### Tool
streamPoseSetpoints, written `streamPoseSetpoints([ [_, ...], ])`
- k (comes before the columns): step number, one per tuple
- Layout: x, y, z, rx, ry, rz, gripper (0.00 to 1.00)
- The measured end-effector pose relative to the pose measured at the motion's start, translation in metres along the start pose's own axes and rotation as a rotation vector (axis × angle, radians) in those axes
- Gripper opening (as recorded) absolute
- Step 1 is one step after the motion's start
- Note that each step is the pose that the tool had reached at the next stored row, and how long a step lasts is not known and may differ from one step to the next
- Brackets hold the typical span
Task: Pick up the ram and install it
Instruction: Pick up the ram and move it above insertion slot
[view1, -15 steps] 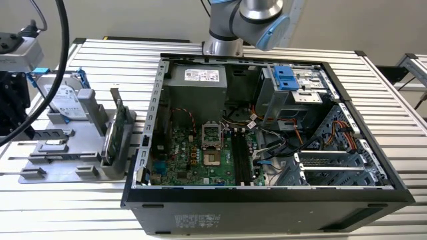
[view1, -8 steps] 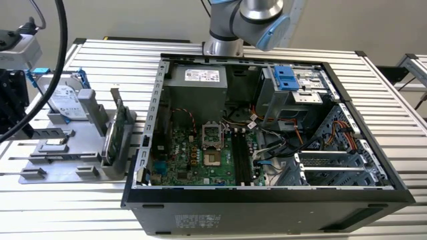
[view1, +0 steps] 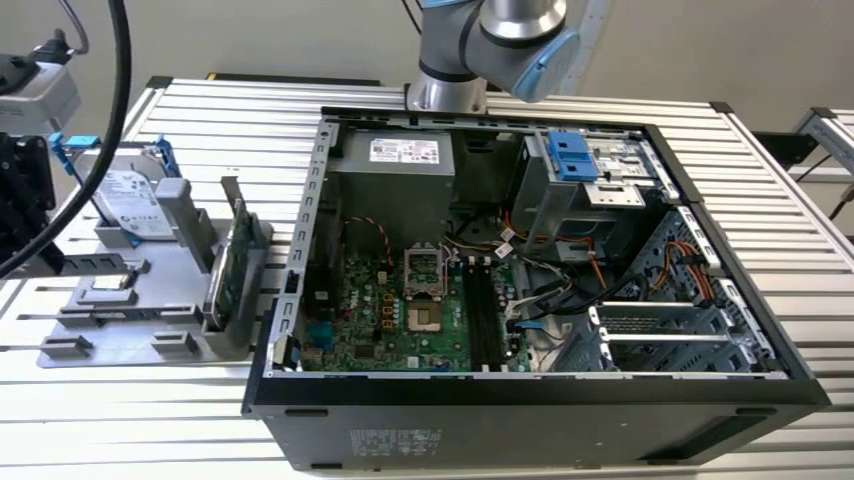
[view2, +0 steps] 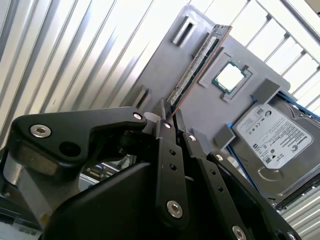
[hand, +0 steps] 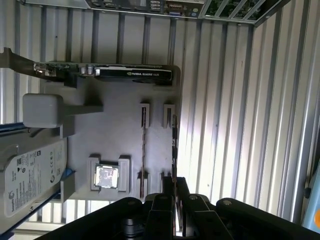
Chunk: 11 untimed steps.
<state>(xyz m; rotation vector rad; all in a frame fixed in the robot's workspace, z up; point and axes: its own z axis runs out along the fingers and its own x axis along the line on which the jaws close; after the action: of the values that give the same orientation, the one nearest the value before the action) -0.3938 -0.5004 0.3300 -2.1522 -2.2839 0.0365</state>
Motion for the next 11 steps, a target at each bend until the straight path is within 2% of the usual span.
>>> streamPoseSetpoints([
  [11,-0.0001,-0.0005,-0.0049,0.0,-0.0001,0.0,0.0],
])
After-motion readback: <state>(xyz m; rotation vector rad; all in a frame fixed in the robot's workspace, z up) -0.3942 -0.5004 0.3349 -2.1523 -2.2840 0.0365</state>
